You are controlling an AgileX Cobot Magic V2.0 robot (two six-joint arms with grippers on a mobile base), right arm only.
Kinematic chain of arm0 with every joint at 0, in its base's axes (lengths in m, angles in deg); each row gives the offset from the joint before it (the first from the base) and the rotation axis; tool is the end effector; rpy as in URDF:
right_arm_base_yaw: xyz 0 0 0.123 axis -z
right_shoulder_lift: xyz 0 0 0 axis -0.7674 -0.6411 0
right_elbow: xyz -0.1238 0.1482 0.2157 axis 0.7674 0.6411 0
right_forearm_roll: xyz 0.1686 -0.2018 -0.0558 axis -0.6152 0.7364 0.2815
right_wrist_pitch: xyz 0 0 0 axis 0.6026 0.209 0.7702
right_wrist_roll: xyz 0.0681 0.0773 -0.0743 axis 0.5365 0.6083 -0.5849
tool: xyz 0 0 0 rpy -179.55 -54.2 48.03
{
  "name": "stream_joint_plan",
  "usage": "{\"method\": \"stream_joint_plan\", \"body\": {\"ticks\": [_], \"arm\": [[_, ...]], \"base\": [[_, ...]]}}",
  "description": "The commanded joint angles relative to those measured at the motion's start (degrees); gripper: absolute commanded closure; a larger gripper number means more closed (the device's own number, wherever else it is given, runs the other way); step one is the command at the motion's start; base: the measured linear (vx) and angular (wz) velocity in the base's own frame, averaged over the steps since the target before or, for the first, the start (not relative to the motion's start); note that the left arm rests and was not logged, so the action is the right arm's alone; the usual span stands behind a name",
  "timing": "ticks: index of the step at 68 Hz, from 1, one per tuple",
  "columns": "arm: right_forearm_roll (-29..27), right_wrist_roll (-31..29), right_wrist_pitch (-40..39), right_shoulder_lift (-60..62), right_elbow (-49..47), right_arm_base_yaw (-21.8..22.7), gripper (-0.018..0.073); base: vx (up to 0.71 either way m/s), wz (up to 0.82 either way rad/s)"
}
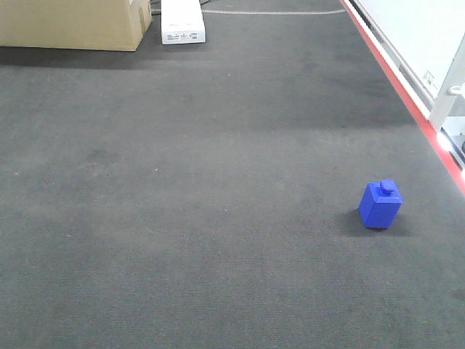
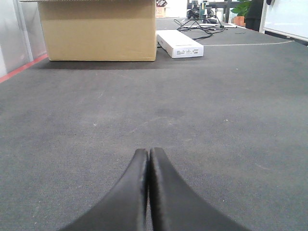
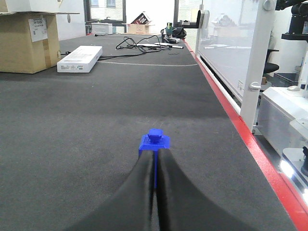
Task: Pour parts from conveyor to right shelf
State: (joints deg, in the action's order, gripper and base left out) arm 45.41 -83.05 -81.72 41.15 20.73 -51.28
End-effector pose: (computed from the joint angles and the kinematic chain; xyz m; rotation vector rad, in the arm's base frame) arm 0.1055 0.0038 0.1945 -0.0694 1.5950 -0.0152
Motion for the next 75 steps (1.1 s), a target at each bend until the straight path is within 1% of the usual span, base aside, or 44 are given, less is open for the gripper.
{"method": "stream_joint_plan", "body": {"ticks": [1, 60, 69, 75], "arm": [[-0.1, -0.4, -4.4, 1.0, 0.0, 0.1, 0.057], [-0.1, -0.4, -4.5, 1.0, 0.0, 0.1, 0.057], [-0.3, -0.4, -5.3, 1.0, 0.0, 0.1, 0.057], [-0.3, -0.4, -8.3, 1.0, 0.0, 0.1, 0.057]], "base": [[0.0, 0.0], [0.0, 0.0], [0.0, 0.0], [0.0, 0.0]]}}
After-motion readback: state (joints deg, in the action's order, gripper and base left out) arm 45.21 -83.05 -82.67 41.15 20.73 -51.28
